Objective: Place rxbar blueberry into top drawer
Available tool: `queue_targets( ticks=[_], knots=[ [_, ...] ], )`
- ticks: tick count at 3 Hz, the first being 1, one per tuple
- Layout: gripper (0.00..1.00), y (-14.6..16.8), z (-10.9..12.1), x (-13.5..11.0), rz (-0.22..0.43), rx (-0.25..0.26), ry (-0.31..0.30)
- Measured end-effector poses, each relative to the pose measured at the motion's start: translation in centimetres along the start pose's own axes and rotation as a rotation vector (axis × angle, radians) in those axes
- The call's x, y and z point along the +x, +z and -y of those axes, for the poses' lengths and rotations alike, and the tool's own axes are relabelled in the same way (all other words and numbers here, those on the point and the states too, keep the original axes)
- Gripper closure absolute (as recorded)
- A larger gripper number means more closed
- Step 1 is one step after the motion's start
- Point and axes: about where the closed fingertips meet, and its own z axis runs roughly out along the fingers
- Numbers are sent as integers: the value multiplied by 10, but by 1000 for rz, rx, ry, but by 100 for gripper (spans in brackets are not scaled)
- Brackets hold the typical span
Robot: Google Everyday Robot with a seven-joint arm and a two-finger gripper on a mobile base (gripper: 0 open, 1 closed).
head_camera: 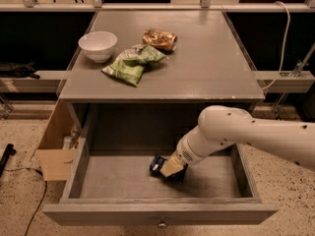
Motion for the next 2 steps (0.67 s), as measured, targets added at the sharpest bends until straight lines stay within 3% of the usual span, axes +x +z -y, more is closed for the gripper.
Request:
queue_targets(
  ticks=[2],
  knots=[
    [12, 0, 0, 0, 0, 0, 0]
  ],
)
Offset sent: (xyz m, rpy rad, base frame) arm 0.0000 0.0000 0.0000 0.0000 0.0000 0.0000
